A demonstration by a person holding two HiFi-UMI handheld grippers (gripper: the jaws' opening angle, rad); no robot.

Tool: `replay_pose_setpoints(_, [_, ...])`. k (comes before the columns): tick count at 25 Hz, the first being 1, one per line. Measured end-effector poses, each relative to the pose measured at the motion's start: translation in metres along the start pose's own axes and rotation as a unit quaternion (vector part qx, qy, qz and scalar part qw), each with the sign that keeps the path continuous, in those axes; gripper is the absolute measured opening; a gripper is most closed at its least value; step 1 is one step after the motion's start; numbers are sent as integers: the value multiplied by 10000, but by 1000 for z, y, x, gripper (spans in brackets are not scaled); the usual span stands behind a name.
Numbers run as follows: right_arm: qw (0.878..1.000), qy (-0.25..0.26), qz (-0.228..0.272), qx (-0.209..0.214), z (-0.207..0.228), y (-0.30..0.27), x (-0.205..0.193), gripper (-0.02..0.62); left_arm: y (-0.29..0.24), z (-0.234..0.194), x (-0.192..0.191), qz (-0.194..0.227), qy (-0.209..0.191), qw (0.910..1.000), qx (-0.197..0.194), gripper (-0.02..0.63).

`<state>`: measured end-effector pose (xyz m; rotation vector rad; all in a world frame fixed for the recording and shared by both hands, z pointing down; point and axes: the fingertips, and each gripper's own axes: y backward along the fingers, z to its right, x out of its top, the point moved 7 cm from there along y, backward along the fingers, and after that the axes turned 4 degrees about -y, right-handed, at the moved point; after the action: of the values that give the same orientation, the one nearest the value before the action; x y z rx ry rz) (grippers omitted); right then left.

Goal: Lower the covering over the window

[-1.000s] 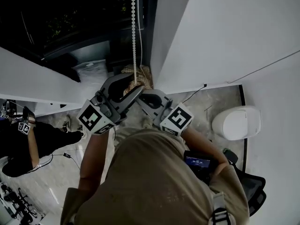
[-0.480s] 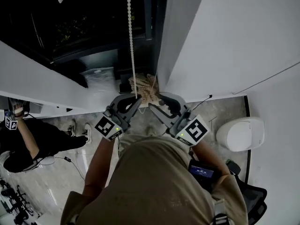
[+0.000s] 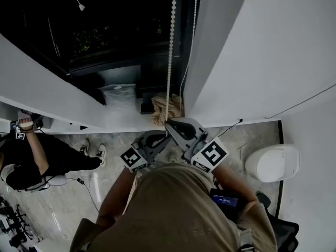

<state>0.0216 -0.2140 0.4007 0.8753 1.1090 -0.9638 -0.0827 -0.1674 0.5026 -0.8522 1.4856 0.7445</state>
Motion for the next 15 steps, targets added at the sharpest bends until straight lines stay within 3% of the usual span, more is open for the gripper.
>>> replay_pose_setpoints(2, [9997, -84, -248, -8, 1, 1, -17, 15, 9, -5, 17, 321, 116, 9992, -215, 54])
replay_pose_setpoints(3, [9989, -131, -450, -5, 1, 3, -30, 15, 14, -10, 33, 607, 171, 9977, -242, 167])
replay_pose_setpoints(4, [9978, -203, -626, 3, 0, 6, -42, 15, 18, -16, 52, 883, 134, 9958, -214, 210])
replay_pose_setpoints(7, [9966, -278, -774, 96, -6, 8, -53, 15, 10, -26, 119, 1441, -234, 9892, -80, 210])
replay_pose_setpoints(8, [9966, -228, -782, 148, -10, 6, -52, 15, 4, -26, 135, 1462, -361, 9886, -16, 208])
replay_pose_setpoints(10, [9968, -81, -749, 261, -17, 5, -52, 15, -7, -24, 147, 1344, -599, 9891, 108, 29])
replay_pose_setpoints(13, [9988, 284, -267, 285, -20, 17, -33, 26, -5, -25, 135, 1336, -635, 9884, 348, 20])
replay_pose_setpoints(15, [9994, 234, 230, 83, -14, 28, -7, 154, -6, -26, 109, 926, -611, 9928, 449, 20])
